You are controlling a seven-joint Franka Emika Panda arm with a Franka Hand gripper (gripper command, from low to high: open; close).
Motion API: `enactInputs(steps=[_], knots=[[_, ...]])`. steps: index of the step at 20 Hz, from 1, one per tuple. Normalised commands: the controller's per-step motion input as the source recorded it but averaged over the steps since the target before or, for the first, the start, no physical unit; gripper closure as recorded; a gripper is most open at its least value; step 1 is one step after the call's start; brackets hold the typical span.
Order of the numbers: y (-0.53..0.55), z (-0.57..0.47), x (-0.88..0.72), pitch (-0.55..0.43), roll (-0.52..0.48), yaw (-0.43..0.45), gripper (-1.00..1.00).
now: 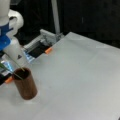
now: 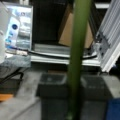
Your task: Flower insertion into a vase
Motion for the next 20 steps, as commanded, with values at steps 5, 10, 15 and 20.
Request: enactInputs(steps=[5, 10, 15, 20], knots=[[-0.27, 0.16, 0.28, 0.533, 0.061, 0.01, 1.0], [-0.21, 0.18, 0.2, 0.497, -0.009, -0.014, 1.0], [-0.12, 0.12, 0.21, 0.497, -0.048, 0.007, 1.0], [-0.07, 0.05, 0.26, 0.434, -0.058, 0.028, 1.0]])
